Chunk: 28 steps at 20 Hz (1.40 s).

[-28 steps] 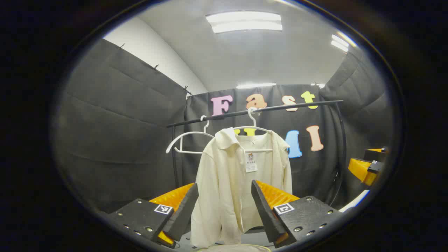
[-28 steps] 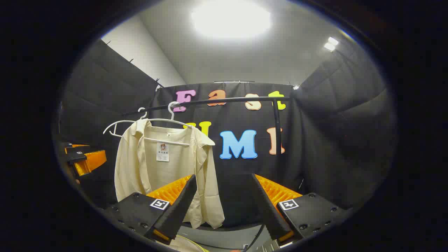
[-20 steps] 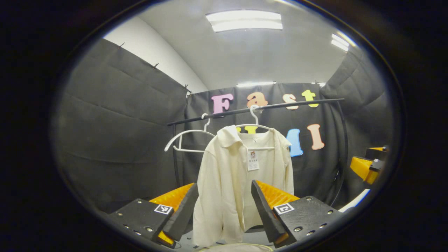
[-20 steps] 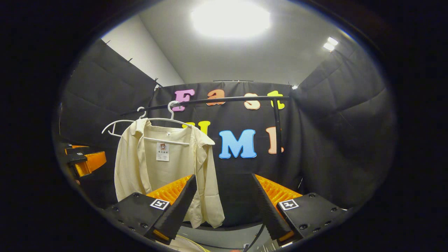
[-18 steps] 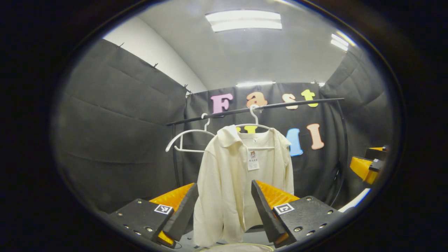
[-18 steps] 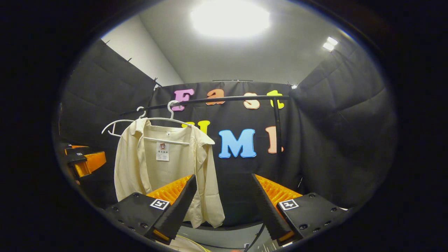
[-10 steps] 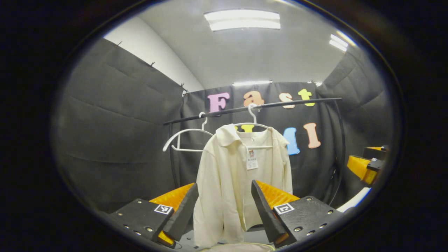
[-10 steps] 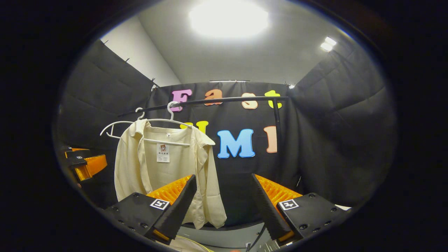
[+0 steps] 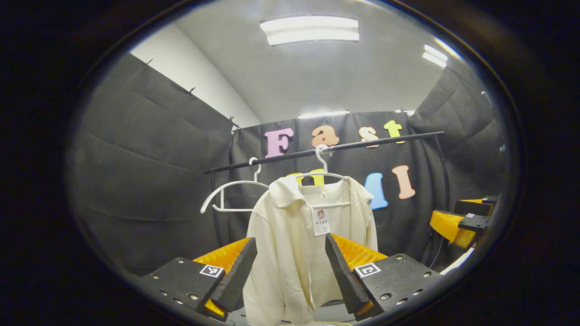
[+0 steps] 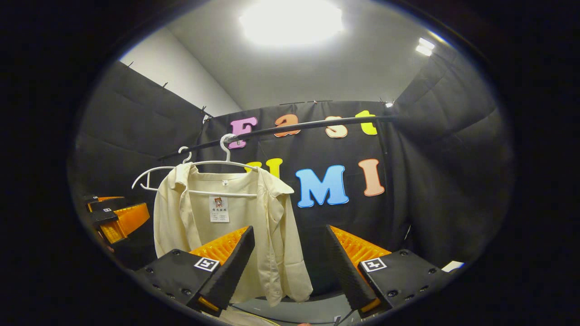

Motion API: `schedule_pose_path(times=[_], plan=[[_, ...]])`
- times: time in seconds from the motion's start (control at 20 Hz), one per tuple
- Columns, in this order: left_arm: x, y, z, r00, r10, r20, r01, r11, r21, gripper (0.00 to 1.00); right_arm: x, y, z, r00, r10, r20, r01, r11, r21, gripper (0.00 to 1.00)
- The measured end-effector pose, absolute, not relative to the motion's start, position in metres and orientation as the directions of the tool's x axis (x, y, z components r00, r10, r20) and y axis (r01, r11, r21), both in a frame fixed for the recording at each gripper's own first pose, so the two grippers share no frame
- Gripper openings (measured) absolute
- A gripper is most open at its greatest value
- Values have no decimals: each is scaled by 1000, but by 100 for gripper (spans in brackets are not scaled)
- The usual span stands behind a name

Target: Grasp the clothes on the hanger with both hands and then place them into the laundry hamper below.

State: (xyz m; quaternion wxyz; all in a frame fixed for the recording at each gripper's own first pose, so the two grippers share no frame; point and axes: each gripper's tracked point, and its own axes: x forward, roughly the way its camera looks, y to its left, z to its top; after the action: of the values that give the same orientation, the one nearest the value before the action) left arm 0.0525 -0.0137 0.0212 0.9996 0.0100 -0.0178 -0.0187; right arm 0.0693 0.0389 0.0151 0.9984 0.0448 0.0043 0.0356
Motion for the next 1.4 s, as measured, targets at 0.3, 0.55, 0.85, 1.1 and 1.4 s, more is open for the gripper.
schedule_pose_path(times=[0.3, 0.55, 0.85, 1.1, 1.4], plan=[[108, -35, 11, 999, 22, 28, -24, 999, 46, 87, 125, 48, 14, 986, 170, -1, -169, 980, 103, 98], [148, -46, 2, 998, 58, 19, -59, 996, 73, 87, 173, 58, 4, 972, 235, -13, -231, 965, 125, 98], [190, -42, -17, 991, 133, -5, -132, 987, 87, 87, 232, 79, -7, 952, 307, -20, -299, 939, 171, 98], [215, -35, -26, 980, 201, -8, -199, 973, 121, 87, 276, 99, -16, 941, 337, -22, -324, 919, 224, 97], [235, -35, -25, 967, 253, 14, -253, 960, 118, 89, 307, 114, -29, 942, 332, -49, -314, 924, 219, 96]])
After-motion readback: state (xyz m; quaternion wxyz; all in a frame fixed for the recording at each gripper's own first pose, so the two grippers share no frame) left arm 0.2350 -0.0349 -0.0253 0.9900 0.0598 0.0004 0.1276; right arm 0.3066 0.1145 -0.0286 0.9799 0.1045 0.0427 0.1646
